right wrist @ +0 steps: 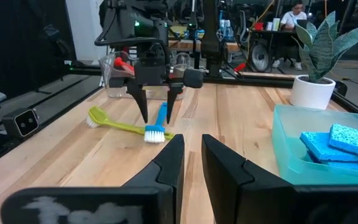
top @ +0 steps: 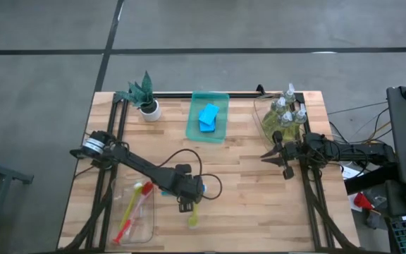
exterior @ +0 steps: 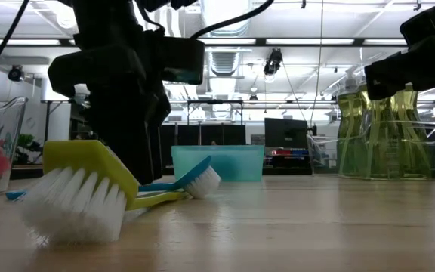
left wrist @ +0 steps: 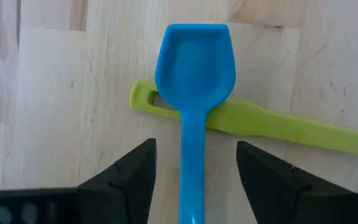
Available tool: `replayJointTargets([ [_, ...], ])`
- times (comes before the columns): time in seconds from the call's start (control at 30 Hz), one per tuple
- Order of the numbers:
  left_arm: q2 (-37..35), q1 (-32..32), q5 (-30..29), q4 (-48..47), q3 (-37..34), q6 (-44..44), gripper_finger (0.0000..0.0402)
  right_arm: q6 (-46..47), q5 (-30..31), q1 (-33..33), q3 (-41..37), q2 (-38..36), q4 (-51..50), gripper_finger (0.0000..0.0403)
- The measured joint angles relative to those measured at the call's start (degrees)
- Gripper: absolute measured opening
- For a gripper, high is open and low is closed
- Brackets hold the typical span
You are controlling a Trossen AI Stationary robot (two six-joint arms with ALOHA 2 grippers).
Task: Pick & Place Kitchen Sink Supplies
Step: Put the blue dish brush into the bottom transparent bin
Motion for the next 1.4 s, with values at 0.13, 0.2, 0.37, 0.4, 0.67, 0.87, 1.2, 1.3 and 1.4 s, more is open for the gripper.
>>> replayJointTargets([
  [0.13,0.1,0.1,0.0,0.5,-0.1,0.0,0.0215,0.0,0.0,0.0,0.0,0.0,0.0,0.0052],
  [0.2,0.1,0.2,0.0,1.1,-0.6,0.1,0.0212,0.0,0.0,0.0,0.0,0.0,0.0,0.0052],
  [0.37,0.1,0.5,0.0,1.4,-2.0,0.0,0.0205,0.0,0.0,0.0,0.0,0.0,0.0,0.0052],
  [0.4,0.1,0.5,0.0,1.3,-2.2,0.0,0.0204,0.0,0.0,0.0,0.0,0.0,0.0,0.0052],
  [0.67,0.0,0.9,2.5,5.4,-5.1,-2.4,0.0204,0.0,0.0,0.0,0.0,0.0,0.0,0.0052],
  [0.87,-0.2,0.9,2.5,5.9,-5.5,-2.6,0.0202,0.0,0.0,0.0,0.0,0.0,0.0,0.0052],
  [1.2,-0.4,1.1,2.2,5.8,-5.4,-2.8,0.0098,0.0,0.0,0.0,0.0,0.0,0.0,0.0052],
  [1.3,-0.4,1.1,2.2,6.0,-5.4,-3.0,0.0059,0.0,0.0,0.0,0.0,0.0,0.0,0.0052],
  [1.4,-0.5,1.1,2.8,6.1,-5.4,-2.9,0.0038,0.0,0.0,0.0,0.0,0.0,0.0,0.0052],
])
